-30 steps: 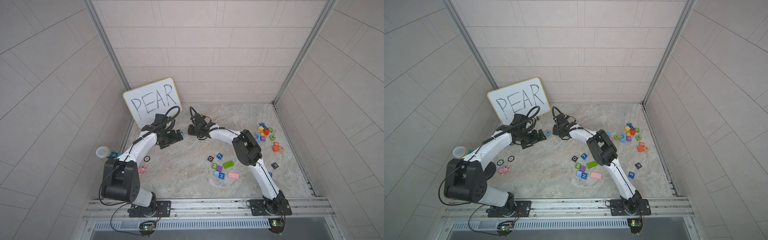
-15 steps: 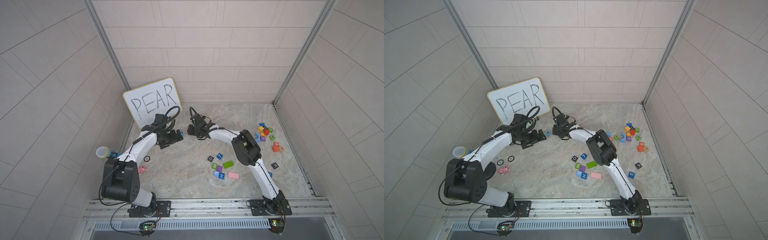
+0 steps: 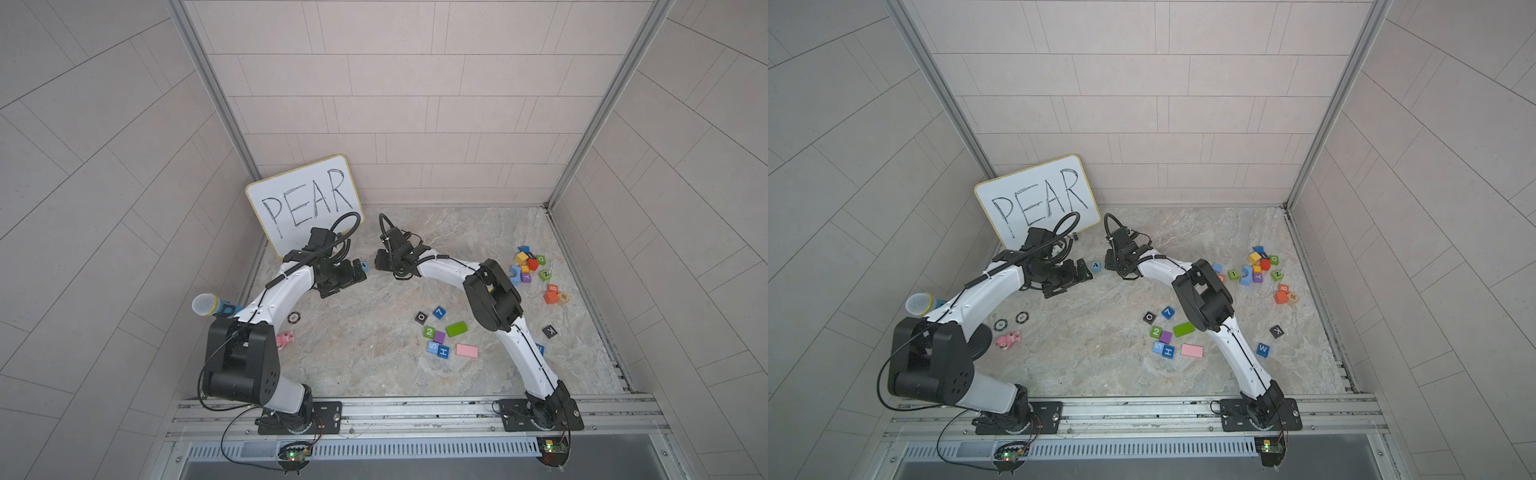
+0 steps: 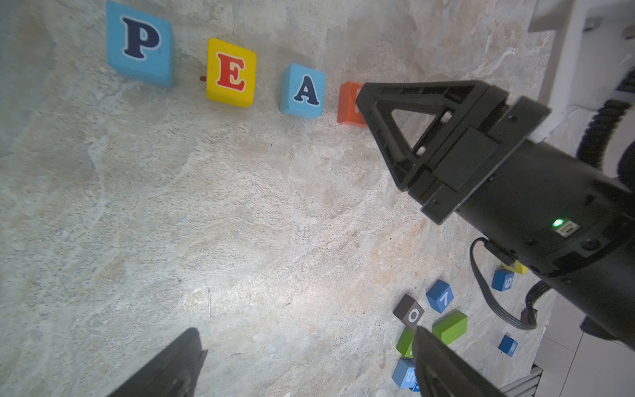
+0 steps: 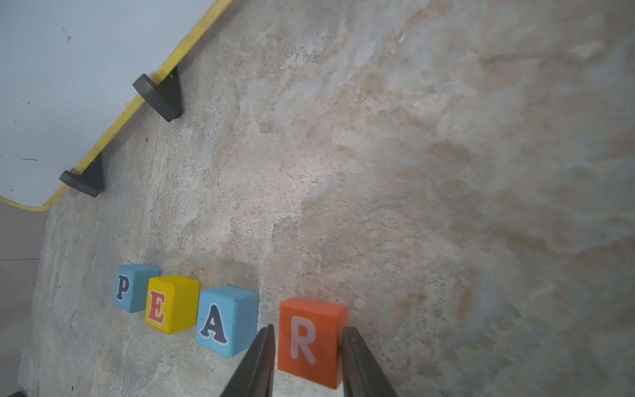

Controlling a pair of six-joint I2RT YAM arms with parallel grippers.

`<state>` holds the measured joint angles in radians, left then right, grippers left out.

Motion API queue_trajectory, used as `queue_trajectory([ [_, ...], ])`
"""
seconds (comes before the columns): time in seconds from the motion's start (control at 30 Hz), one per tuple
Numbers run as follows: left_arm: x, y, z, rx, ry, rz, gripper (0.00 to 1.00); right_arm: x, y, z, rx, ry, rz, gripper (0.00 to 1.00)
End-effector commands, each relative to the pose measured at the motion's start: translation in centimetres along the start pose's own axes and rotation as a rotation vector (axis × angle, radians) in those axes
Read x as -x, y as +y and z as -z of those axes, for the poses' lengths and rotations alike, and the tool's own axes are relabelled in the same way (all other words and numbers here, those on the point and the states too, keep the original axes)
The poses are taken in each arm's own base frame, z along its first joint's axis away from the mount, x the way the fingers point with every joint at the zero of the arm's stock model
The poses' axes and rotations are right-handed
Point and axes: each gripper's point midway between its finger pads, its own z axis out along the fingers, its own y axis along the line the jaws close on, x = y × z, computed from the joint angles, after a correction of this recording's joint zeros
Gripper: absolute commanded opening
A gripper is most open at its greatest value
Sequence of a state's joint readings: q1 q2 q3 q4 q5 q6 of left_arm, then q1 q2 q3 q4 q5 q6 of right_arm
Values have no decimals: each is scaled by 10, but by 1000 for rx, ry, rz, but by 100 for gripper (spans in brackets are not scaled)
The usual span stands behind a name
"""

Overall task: Spell the uppercase word “pear” with letter blocks
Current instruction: Adjust the letter block at the center of the board.

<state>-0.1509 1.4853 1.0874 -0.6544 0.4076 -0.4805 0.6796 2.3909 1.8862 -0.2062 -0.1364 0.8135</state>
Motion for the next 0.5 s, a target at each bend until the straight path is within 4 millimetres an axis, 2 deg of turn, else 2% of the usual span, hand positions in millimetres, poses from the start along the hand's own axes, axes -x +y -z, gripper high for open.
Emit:
queue_trajectory([
  [0.0, -1, 0, 4, -9, -10, 3, 99, 1, -1, -4, -4, -2, -19, 36],
  [0.47, -2, 0, 4, -9, -10, 3, 99, 7, 3, 1, 5, -18, -20, 36],
])
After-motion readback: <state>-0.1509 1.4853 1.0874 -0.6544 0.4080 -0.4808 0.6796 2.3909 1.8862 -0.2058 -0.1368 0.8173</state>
